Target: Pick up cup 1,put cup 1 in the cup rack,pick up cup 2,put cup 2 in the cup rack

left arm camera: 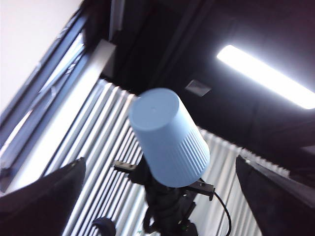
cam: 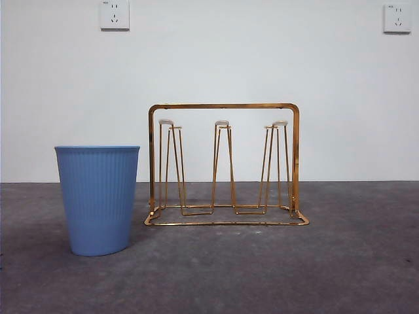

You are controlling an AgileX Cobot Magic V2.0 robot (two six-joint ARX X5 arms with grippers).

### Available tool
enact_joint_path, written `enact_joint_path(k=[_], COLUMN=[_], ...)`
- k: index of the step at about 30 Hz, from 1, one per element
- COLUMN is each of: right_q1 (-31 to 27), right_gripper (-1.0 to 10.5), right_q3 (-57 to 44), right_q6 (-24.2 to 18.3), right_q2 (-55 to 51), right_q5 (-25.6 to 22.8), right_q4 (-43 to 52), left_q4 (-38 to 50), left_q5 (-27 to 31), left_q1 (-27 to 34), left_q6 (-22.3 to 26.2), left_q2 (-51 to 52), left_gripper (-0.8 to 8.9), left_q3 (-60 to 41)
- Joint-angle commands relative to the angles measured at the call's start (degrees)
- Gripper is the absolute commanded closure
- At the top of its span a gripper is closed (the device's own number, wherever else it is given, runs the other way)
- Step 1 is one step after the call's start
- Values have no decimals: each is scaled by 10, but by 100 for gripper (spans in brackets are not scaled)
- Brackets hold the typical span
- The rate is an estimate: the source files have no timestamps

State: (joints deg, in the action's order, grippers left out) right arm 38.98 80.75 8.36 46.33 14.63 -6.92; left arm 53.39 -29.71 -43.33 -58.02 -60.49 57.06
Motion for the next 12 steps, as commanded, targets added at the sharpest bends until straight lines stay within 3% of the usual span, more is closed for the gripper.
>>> enact_joint_path(k=[1, 12], right_q1=[1, 41], right_gripper=[959, 959], right_q3=[-5, -5], right_q6=[11, -4], right_q2=[17, 65], right_q5=[15, 4], right_q4=[11, 33], left_q4=[39, 160], left_q5=[35, 100], left_q1=[-20, -29], left_q6=[30, 37], left_q2=[-26, -103], left_gripper=[217, 217], left_q3=[2, 2])
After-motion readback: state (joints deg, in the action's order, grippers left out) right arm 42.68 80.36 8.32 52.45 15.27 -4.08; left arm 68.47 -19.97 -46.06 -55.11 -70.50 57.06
